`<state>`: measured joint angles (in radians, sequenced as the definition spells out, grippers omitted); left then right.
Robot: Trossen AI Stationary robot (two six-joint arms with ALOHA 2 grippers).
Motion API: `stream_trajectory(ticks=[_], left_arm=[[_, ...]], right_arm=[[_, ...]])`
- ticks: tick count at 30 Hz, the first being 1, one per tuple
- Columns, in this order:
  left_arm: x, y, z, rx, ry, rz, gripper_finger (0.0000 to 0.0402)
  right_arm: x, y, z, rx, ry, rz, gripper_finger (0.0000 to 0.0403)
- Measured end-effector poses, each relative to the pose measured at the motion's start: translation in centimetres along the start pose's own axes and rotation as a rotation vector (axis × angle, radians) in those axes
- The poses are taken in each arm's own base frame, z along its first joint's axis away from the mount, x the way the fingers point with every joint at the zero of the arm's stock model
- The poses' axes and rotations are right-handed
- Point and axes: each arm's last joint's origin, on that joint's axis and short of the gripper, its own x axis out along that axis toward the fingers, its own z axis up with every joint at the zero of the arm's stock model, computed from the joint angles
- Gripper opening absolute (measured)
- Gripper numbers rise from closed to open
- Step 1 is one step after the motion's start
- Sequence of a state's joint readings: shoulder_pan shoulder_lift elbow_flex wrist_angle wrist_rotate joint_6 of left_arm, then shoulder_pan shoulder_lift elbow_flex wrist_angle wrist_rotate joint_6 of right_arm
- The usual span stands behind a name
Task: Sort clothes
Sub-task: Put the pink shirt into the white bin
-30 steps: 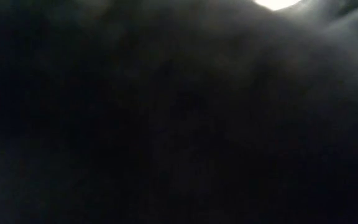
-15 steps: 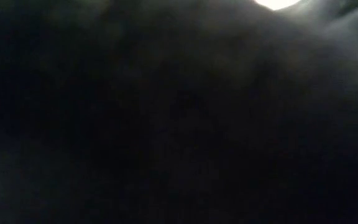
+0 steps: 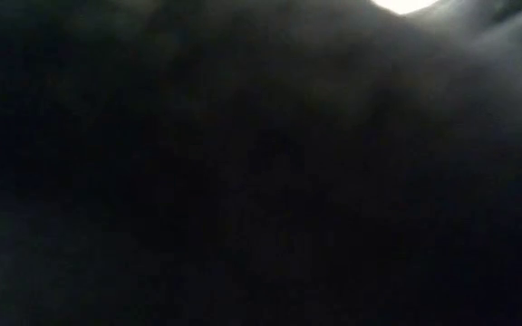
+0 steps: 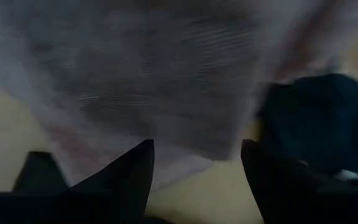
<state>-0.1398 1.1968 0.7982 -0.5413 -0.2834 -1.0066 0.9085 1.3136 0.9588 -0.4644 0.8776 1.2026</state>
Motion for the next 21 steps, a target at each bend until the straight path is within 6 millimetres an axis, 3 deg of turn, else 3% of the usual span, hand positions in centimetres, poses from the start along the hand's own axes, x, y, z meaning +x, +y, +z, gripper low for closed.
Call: stream_trajectory(ticks=[9, 14, 21], left_arm=[[4.8, -0.2, -0.2, -0.008, -0.064, 0.152, 0.0243], [7.4, 0.2, -0.6, -0.076, -0.013, 0.203, 0.0243], [9.2, 0.4, -1.3, -0.05, 0.025, 0.246, 0.023]], right_arm=[[0.0, 0.0, 0.0, -0.001, 0.016, 0.007, 0.0229], [0.0, 0.1, -0.1, 0.0, 0.032, 0.015, 0.0229], [0.0, 0.1, -0.1, 0.002, 0.039, 0.022, 0.0229]])
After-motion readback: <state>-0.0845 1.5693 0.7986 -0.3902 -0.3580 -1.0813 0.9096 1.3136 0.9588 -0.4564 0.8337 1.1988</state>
